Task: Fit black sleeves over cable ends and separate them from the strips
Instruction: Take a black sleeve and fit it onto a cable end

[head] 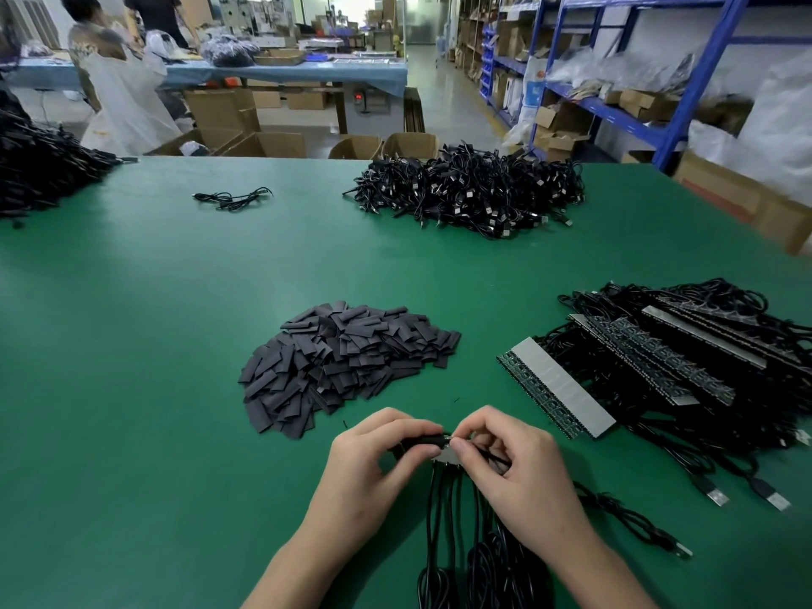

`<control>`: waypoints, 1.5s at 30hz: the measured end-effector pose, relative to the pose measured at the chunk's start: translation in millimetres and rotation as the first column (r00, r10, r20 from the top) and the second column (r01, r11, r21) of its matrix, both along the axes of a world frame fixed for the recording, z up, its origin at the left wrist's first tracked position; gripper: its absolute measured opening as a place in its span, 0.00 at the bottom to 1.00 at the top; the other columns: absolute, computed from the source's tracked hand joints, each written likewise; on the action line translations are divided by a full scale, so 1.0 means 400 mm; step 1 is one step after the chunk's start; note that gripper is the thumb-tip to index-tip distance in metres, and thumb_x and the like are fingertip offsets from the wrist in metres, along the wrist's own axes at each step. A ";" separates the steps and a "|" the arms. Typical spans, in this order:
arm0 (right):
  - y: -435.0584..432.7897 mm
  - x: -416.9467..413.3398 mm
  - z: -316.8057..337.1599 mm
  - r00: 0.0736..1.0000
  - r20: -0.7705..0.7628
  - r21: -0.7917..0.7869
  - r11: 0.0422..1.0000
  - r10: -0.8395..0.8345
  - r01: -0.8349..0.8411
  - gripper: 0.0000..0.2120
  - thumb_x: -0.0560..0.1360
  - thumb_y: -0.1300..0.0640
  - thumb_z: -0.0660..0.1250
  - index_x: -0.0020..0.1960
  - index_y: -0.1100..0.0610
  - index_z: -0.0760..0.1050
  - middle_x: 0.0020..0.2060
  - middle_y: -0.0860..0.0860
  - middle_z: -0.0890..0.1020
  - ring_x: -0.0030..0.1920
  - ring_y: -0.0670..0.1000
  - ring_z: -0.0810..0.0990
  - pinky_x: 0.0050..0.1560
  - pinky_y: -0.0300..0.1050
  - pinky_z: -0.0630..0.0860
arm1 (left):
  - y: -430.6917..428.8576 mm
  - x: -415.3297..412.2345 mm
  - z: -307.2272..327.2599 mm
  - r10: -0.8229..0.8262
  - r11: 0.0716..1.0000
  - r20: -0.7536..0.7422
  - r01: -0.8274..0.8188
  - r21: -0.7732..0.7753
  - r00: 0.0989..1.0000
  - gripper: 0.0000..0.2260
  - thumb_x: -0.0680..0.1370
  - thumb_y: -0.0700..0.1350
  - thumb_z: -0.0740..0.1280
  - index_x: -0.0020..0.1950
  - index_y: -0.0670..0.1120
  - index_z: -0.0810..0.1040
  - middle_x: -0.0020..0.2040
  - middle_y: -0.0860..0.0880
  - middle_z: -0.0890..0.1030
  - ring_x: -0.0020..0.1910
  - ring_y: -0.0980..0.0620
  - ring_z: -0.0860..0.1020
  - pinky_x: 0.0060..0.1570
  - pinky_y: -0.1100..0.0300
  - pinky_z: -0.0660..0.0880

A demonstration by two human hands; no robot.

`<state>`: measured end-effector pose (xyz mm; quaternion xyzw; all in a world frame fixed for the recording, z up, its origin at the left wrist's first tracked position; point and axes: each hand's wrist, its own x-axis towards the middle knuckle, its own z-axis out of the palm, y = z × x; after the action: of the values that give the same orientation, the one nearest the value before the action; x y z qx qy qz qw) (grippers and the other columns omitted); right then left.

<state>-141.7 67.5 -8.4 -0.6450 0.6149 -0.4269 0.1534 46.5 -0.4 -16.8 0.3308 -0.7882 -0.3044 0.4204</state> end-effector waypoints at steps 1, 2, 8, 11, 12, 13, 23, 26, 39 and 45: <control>0.000 0.001 0.001 1.000 0.000 -0.006 1.000 -0.003 0.003 0.05 0.76 0.45 0.67 0.44 0.45 0.77 0.37 0.44 0.78 0.36 0.48 0.78 0.34 0.29 0.67 | 0.000 0.000 -0.001 0.002 1.000 0.002 -0.002 -0.004 1.000 0.07 0.76 0.45 0.75 0.53 0.49 0.87 0.48 0.58 0.84 0.48 0.57 0.83 0.50 0.64 0.78; 0.000 0.002 0.001 1.000 -0.001 -0.012 1.000 -0.005 0.005 0.05 0.76 0.45 0.67 0.44 0.45 0.77 0.37 0.44 0.78 0.37 0.48 0.78 0.34 0.29 0.68 | 0.000 0.000 -0.002 0.002 1.000 0.005 -0.002 -0.006 1.000 0.07 0.76 0.45 0.75 0.53 0.49 0.87 0.48 0.58 0.84 0.48 0.57 0.83 0.50 0.64 0.78; 0.001 0.005 0.003 1.000 -0.018 -0.040 0.999 -0.003 0.002 0.04 0.77 0.47 0.67 0.44 0.45 0.77 0.38 0.42 0.79 0.39 0.47 0.80 0.35 0.27 0.69 | -0.002 0.000 -0.004 -0.007 1.000 0.022 0.007 -0.004 1.000 0.07 0.76 0.47 0.75 0.53 0.49 0.87 0.48 0.59 0.84 0.48 0.59 0.83 0.50 0.64 0.78; -0.002 0.003 0.000 1.000 -0.021 -0.046 0.999 -0.002 0.001 0.04 0.77 0.47 0.67 0.45 0.45 0.77 0.38 0.42 0.79 0.40 0.47 0.80 0.36 0.27 0.70 | -0.001 0.000 -0.003 -0.009 1.000 0.042 0.009 -0.002 0.999 0.08 0.77 0.48 0.74 0.55 0.50 0.87 0.49 0.60 0.84 0.49 0.59 0.83 0.51 0.65 0.78; -0.002 0.002 -0.001 1.000 -0.024 -0.049 0.999 -0.003 0.002 0.04 0.77 0.47 0.67 0.45 0.45 0.77 0.38 0.42 0.79 0.40 0.47 0.80 0.36 0.27 0.70 | -0.001 -0.001 -0.003 -0.010 1.000 0.053 0.010 -0.003 0.999 0.09 0.77 0.48 0.74 0.56 0.50 0.87 0.49 0.60 0.84 0.50 0.60 0.83 0.51 0.65 0.78; -0.002 0.001 -0.002 1.000 -0.028 -0.052 0.999 -0.006 0.004 0.04 0.77 0.47 0.67 0.45 0.45 0.77 0.38 0.43 0.78 0.40 0.47 0.80 0.35 0.27 0.70 | -0.002 -0.001 -0.002 -0.012 1.000 0.061 0.012 -0.001 0.998 0.09 0.77 0.48 0.74 0.56 0.50 0.87 0.49 0.60 0.84 0.50 0.60 0.83 0.51 0.65 0.78; 0.000 0.005 0.008 0.997 -0.081 -0.099 0.995 0.004 -0.012 0.03 0.78 0.48 0.66 0.45 0.44 0.76 0.37 0.42 0.78 0.40 0.46 0.80 0.36 0.41 0.76 | -0.007 0.000 0.000 -0.032 0.998 0.058 0.029 0.054 0.998 0.06 0.79 0.48 0.71 0.53 0.51 0.86 0.49 0.60 0.83 0.50 0.58 0.82 0.50 0.67 0.76; 0.001 0.006 0.011 0.996 -0.093 -0.103 0.994 0.017 -0.027 0.03 0.79 0.49 0.66 0.46 0.44 0.77 0.38 0.42 0.79 0.40 0.47 0.80 0.37 0.44 0.77 | -0.007 0.001 -0.002 -0.033 0.999 0.037 0.032 0.044 0.999 0.05 0.79 0.47 0.71 0.53 0.52 0.85 0.48 0.60 0.83 0.49 0.57 0.82 0.49 0.67 0.76; 0.002 0.007 0.006 0.995 -0.095 -0.095 0.995 0.012 -0.021 0.03 0.78 0.47 0.68 0.46 0.44 0.78 0.38 0.38 0.79 0.42 0.42 0.81 0.38 0.36 0.76 | -0.007 0.001 -0.008 -0.056 0.998 0.034 0.054 0.038 0.998 0.07 0.78 0.48 0.73 0.55 0.53 0.86 0.49 0.60 0.83 0.50 0.57 0.83 0.50 0.66 0.77; -0.002 0.006 0.003 0.999 -0.035 -0.087 0.996 -0.022 0.019 0.06 0.75 0.42 0.68 0.48 0.43 0.80 0.41 0.38 0.80 0.42 0.44 0.81 0.38 0.37 0.76 | -0.012 0.005 0.001 -0.009 0.998 -0.020 0.010 0.057 1.000 0.07 0.78 0.47 0.74 0.56 0.53 0.86 0.49 0.59 0.84 0.50 0.55 0.83 0.50 0.62 0.78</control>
<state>-139.2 66.7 -7.2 -0.6523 0.6052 -0.4430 0.1097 48.6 -5.2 -16.4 0.3357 -0.7765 -0.3321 0.4171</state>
